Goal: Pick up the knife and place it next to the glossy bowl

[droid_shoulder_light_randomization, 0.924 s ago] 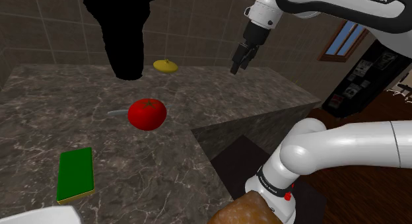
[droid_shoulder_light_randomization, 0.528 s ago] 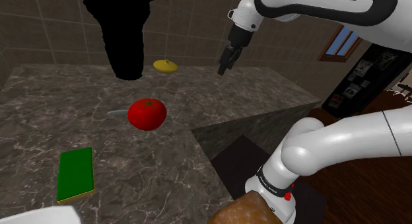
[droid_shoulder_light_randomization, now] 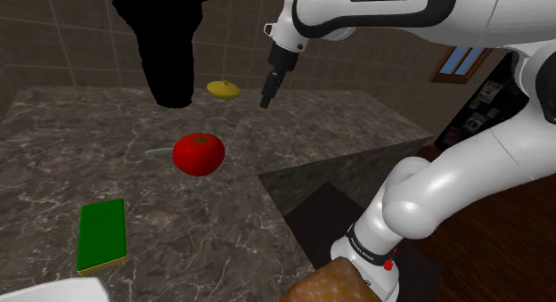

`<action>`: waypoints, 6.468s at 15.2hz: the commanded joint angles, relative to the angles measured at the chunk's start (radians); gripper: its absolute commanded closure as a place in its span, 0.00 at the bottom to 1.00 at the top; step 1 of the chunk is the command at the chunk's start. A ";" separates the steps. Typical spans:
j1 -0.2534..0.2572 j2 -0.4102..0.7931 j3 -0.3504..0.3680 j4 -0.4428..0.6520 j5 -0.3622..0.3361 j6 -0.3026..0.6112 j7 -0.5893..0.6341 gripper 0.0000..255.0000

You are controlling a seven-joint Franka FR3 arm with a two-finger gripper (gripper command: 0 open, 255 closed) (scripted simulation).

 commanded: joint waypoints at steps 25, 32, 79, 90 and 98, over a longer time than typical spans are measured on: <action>0.196 0.751 0.143 0.500 0.039 0.243 -0.460 0.00; 0.195 0.790 0.151 0.479 0.034 0.303 -0.457 0.00; -0.027 0.637 0.134 0.274 0.299 0.256 -0.776 1.00; 0.062 0.619 0.132 0.301 0.099 0.265 -0.593 0.00; 0.120 0.662 0.129 0.296 -0.020 0.322 -0.487 0.00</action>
